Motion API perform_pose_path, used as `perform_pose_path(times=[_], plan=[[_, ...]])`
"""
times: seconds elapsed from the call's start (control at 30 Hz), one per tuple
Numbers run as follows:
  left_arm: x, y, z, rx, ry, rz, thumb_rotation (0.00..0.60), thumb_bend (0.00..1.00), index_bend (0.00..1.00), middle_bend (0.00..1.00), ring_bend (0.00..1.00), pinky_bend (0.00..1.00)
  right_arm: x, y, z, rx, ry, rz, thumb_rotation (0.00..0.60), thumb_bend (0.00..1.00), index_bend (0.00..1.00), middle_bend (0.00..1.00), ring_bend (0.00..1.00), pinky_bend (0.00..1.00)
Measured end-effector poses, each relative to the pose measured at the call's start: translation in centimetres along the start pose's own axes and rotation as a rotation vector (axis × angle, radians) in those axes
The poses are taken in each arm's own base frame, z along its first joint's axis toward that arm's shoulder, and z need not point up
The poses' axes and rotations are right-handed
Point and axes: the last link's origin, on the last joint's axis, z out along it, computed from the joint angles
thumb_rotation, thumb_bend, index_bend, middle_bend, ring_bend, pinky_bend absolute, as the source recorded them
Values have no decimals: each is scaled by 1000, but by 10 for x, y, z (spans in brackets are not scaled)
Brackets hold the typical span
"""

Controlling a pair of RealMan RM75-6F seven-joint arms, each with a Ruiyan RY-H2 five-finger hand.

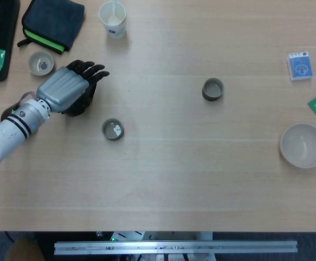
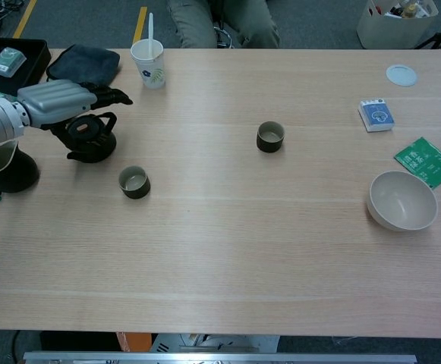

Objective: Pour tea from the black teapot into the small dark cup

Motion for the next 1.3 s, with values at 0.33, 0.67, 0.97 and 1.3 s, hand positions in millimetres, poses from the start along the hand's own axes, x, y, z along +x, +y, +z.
perform_pose_path(times=[0.33,0.67,0.97,1.3], plan=[[0,-11,20,52,8,-9,600,244,1,52,42,103,-2,4,-1,-14,2,6,600,208,263,293,206,309],[6,-22,34,151,45,-77,600,243,32,77,46,103,-1,7,-4,-22,9,11,600,208,263,293,206,309],[9,-27,27,181,-67,-82,600,243,39,102,53,103,-3,7,-5,-18,8,20,600,208,263,293,206,309],[14,-28,15,184,-145,-68,600,243,105,153,68,104,-2,8,-7,-17,13,24,600,209,263,293,206,309]])
